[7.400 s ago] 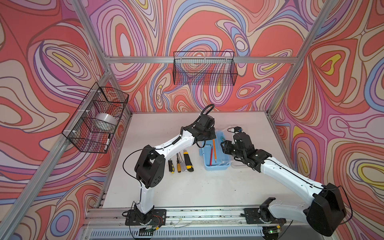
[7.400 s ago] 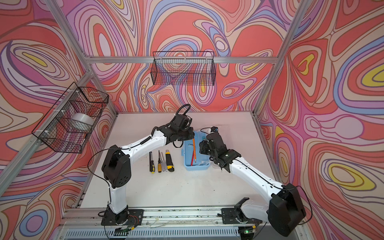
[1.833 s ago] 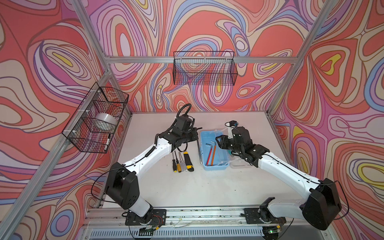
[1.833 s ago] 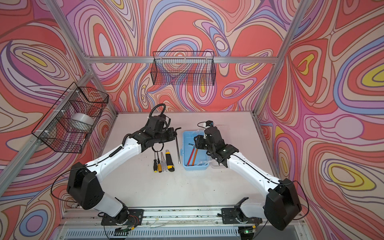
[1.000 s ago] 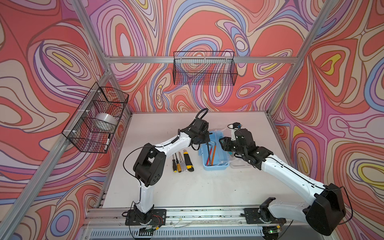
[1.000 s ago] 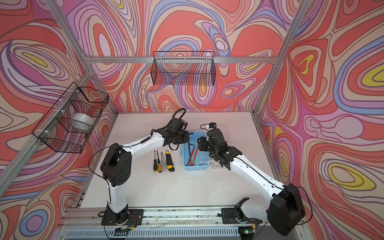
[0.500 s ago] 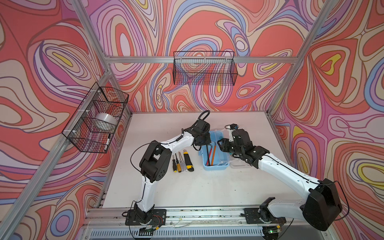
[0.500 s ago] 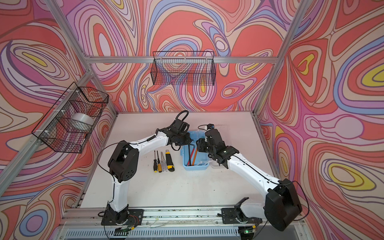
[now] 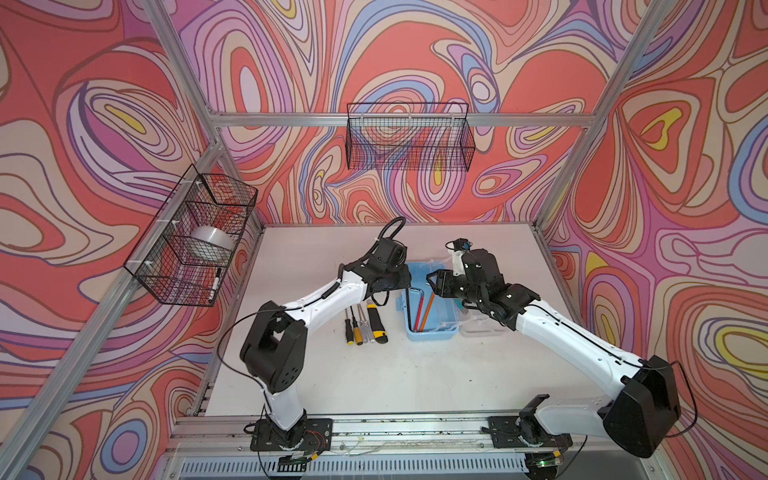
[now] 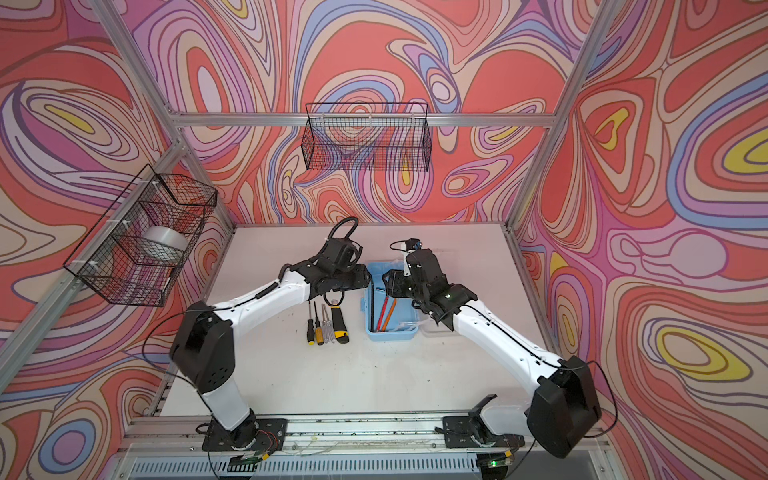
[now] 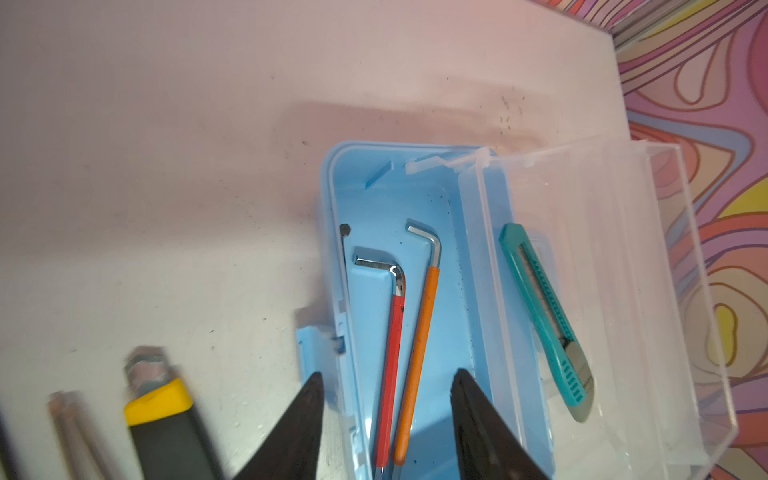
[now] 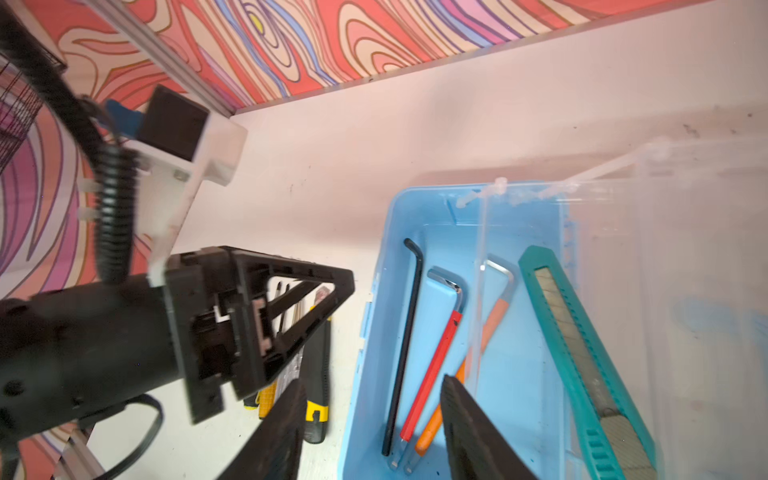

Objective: Pack the tool kit
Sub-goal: 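Open the left gripper to drop the black hex key and withdraw, then move the right gripper over the yellow-black box cutter while the left hovers nearby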

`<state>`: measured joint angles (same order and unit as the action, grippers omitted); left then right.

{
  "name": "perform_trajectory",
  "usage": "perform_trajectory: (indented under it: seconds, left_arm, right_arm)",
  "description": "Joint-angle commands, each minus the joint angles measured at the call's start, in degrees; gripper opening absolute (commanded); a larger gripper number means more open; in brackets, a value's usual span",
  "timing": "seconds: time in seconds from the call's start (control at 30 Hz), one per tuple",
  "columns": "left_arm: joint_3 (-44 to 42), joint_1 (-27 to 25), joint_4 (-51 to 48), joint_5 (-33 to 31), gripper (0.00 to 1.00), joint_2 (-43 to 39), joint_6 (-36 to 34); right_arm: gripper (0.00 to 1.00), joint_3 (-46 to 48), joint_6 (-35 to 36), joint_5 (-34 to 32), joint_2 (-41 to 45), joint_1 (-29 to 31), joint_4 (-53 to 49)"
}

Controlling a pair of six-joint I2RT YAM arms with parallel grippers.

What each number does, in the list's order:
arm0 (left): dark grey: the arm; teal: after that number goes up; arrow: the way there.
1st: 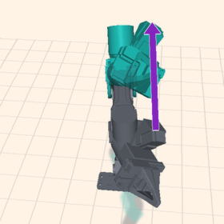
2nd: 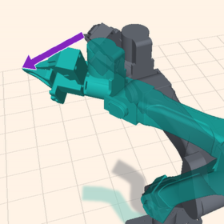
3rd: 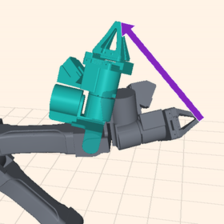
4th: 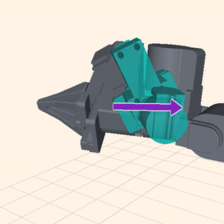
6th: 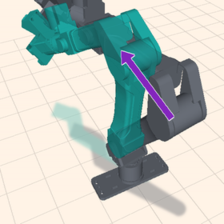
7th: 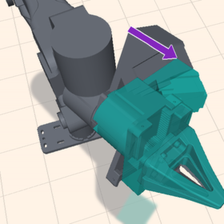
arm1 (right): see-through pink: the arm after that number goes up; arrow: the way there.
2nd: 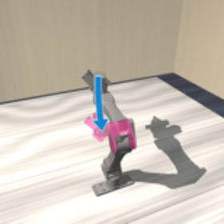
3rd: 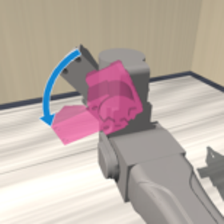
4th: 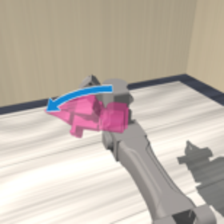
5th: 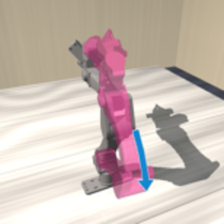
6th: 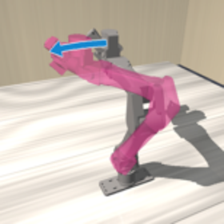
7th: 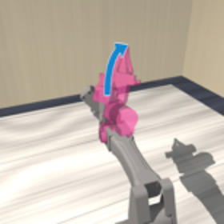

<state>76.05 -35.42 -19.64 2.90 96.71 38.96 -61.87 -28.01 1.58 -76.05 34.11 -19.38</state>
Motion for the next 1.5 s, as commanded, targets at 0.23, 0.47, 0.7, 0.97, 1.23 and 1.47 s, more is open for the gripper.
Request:
perform_trajectory:
  seconds: [0.23, 0.47, 0.7, 0.97, 1.23, 1.47]
  left_arm:
    - [-23.67, 8.10, 2.95, -1.66, 0.52, -21.18, 2.23]
    - [-33.07, 13.03, 2.04, 0.72, 0.55, -29.45, 2.81]
    - [-43.29, 20.81, 7.76, 9.15, 0.70, -36.86, 4.99]
    - [-45.94, 21.70, 11.20, 10.22, 0.80, -34.40, 6.56]
    - [-48.32, 22.81, 13.83, 12.06, 0.79, -32.27, 6.87]
    - [-48.47, 23.20, 13.71, 11.82, 0.79, -33.10, 6.05]
  right_arm:
    - [0.70, -9.72, 3.46, -8.85, -10.71, 14.79, -5.26]
    - [0.71, -17.54, 0.29, -11.22, -19.83, 19.48, -9.98]
    - [0.72, -21.02, -1.66, -10.62, -28.77, 21.10, -10.77]
    - [0.73, -24.58, -1.78, -8.84, -36.50, 21.12, -11.55]
    - [0.62, -26.63, -2.80, -9.36, -40.63, 21.13, -13.86]
    - [0.62, -26.88, -3.20, -9.24, -42.77, 21.10, -13.69]
